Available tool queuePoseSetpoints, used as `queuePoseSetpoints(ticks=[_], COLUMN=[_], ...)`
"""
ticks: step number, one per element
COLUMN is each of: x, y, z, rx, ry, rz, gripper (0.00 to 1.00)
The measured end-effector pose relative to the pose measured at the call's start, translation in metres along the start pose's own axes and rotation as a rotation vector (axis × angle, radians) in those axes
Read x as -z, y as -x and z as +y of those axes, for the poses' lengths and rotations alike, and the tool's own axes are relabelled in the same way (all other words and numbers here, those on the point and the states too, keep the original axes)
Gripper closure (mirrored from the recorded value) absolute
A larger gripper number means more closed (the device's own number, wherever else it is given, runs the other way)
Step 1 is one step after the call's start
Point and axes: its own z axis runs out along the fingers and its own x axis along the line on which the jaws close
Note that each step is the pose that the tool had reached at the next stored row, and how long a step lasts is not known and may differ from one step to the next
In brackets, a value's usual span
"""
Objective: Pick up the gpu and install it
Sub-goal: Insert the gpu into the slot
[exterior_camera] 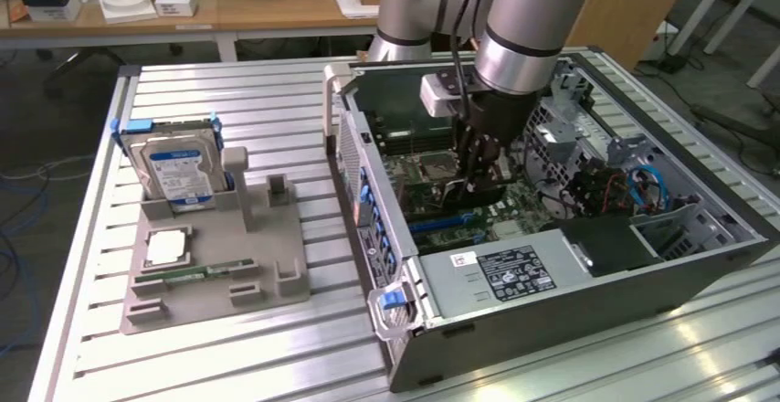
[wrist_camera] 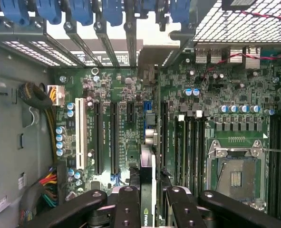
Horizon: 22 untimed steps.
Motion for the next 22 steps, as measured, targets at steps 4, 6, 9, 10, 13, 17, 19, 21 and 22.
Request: queuePoseSetpoints(ticks=[4, 6, 9, 10, 13, 17, 19, 21, 22], x=[-0.0001, 0.0000, -0.0001, -0.0002, -0.0007, -0.0012, -0.0014, -0.0017, -0.0018], y=[-0.0010, -0.0027, -0.0043, -0.0044, -0.0046, -0.0047, -0.0047, -0.0048, -0.0048], z=[-0.0001, -0.0001, 0.0000, 0.0002, 0.0025, 0.0056, 0.0059, 0.0074, 0.0078], rx=[0.000, 0.000, 0.000, 0.000, 0.000, 0.000, 0.000, 0.000, 0.000], ry=[-0.0001, -0.0001, -0.0001, -0.0001, -0.0001, -0.0001, 0.0000, -0.0001, -0.0001], rz=[-0.0002, -0.0001, -0.0001, -0.0002, -0.0002, -0.0001, 0.0000, -0.0002, -0.0002], gripper=[0.74, 0.74, 0.74, 0.74, 0.74, 0.74, 0.74, 0.74, 0.74])
